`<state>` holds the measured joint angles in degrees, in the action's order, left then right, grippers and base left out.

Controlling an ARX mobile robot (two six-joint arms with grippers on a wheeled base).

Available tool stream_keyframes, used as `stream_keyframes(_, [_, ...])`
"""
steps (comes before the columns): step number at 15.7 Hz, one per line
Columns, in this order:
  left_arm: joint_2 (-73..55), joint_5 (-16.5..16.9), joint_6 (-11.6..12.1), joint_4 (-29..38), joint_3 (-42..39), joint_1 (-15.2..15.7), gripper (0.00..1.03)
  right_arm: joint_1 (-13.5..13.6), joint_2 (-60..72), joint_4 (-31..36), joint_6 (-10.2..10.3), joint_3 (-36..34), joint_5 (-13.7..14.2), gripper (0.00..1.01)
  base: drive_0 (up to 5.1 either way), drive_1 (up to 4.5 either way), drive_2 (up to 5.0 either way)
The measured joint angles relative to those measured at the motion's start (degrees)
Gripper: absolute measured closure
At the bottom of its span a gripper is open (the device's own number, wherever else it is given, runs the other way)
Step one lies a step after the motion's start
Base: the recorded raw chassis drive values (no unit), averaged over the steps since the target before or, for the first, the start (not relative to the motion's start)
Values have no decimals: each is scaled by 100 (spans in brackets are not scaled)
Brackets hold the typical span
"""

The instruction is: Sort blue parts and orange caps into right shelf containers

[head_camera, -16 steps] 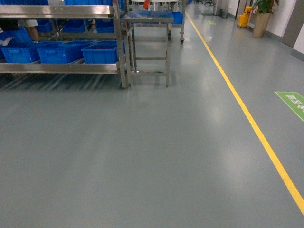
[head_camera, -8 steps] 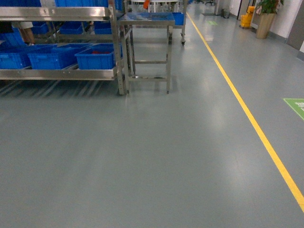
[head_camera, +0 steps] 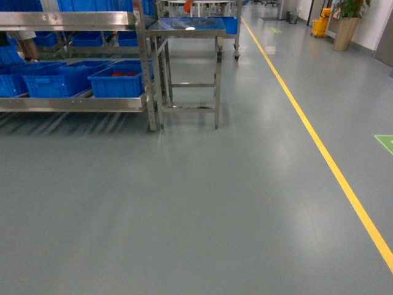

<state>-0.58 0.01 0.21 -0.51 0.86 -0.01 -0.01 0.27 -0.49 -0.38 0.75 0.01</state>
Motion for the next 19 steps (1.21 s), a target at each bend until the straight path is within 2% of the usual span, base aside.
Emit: stream_keyframes(19, [0, -2, 0, 11, 0, 0, 59, 0, 0, 15, 0, 0, -2, 56, -150, -150, -150])
